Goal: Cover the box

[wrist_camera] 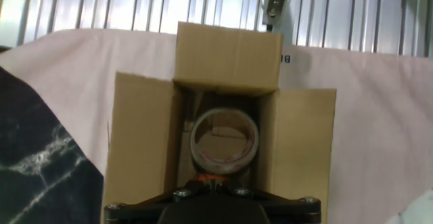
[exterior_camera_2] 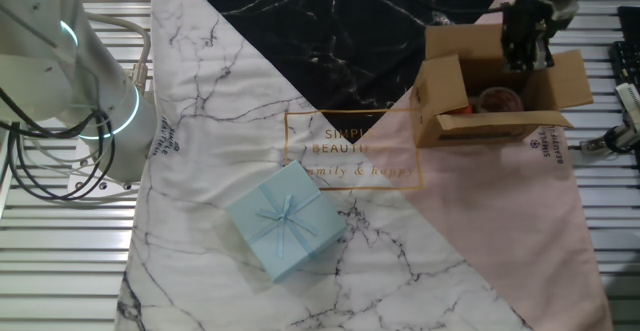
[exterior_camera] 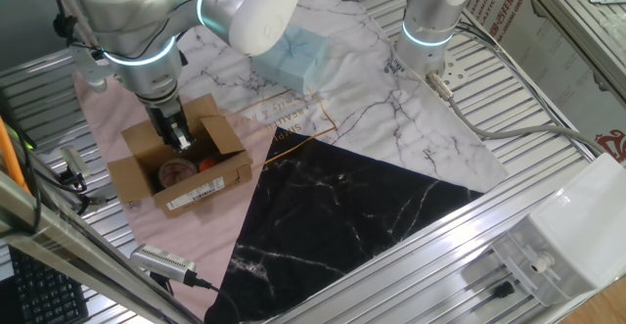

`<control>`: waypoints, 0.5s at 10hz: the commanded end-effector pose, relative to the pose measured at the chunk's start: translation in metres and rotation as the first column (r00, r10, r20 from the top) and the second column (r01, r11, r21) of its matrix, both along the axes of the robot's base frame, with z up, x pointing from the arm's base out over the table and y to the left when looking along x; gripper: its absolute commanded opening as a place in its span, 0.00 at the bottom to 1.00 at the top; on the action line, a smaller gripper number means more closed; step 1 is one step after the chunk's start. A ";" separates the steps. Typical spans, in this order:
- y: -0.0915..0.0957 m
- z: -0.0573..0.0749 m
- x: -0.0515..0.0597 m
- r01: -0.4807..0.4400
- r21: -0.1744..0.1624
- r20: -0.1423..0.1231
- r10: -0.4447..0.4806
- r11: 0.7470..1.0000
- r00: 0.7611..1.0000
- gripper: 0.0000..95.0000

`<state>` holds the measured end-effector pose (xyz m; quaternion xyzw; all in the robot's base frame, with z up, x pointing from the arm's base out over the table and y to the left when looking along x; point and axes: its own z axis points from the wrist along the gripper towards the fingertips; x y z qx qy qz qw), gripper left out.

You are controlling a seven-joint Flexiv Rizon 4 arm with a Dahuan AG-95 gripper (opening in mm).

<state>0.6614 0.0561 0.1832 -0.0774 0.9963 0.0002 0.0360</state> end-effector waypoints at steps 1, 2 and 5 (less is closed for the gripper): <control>-0.002 -0.001 -0.003 -0.004 -0.002 0.015 0.004 1.000 1.000 0.00; -0.002 -0.001 -0.003 -0.006 0.000 0.019 0.006 1.000 1.000 0.00; -0.003 -0.001 -0.003 0.003 0.004 0.025 -0.003 1.000 1.000 0.00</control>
